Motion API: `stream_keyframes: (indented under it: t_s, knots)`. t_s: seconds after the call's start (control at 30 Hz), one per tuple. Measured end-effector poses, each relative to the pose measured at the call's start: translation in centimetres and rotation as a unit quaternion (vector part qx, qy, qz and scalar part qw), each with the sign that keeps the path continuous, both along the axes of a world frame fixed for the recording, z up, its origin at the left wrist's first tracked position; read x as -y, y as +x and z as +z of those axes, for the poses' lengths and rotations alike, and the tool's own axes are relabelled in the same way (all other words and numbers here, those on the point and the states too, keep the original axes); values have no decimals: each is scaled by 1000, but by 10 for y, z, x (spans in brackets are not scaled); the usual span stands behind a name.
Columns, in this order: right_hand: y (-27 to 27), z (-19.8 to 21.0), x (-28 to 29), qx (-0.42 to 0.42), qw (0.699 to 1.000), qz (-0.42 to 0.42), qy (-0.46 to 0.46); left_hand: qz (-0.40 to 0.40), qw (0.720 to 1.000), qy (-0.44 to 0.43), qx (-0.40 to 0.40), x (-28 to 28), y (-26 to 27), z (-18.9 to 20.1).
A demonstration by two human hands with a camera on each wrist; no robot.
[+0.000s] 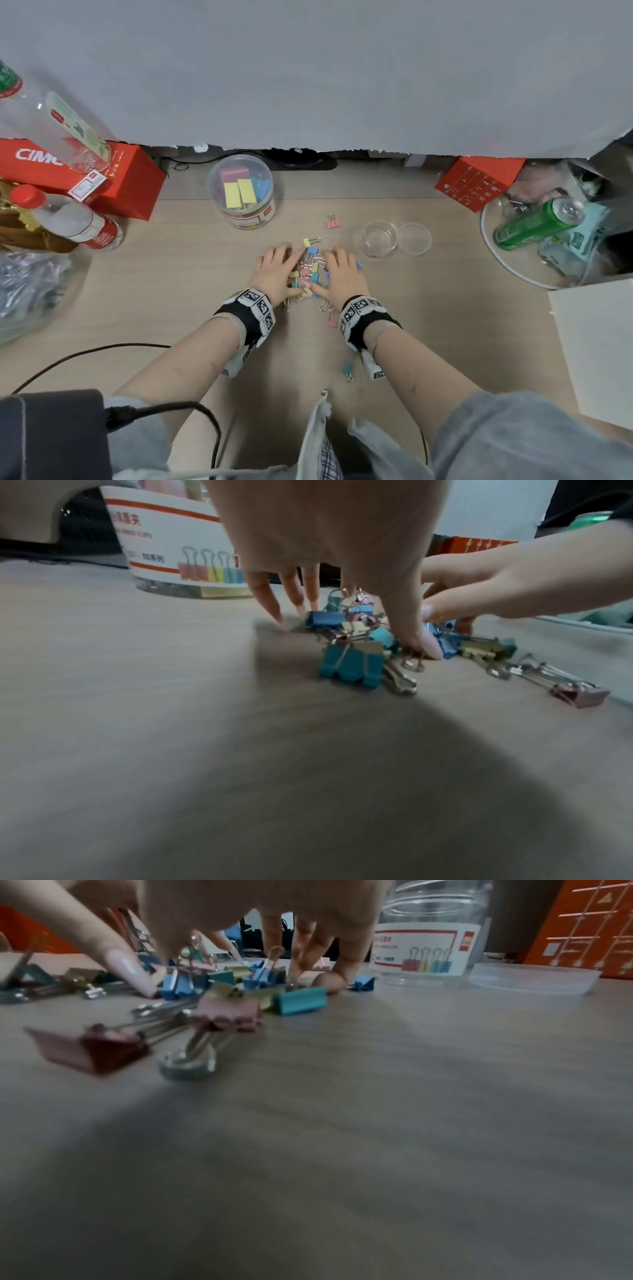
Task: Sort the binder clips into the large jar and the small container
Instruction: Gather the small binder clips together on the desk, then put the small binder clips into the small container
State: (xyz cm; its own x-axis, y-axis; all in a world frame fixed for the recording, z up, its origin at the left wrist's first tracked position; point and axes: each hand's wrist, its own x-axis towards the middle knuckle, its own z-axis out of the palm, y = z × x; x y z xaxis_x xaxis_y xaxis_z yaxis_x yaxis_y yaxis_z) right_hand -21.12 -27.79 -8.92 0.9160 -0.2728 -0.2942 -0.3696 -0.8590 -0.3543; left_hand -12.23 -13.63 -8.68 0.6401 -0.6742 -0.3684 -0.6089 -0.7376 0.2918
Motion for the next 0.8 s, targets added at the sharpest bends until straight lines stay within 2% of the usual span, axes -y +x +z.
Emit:
stream_keyframes:
  t_s: [0.17,0.4,0.57,0.8]
  knots:
    - [11,6,-6,-36,997,-48,41,96,985,-94,-108,11,-8,-1]
    - [19,5,-14,-46,984,-122,118,163,971,-96,-147,22,-17,3]
    - [20,8,-18,-86,985,-109,107,170,963,-105,-179,20,-16,1]
    - [10,12,-24,-49,974,-127,181,199,948,-151,-198,21,-19,9]
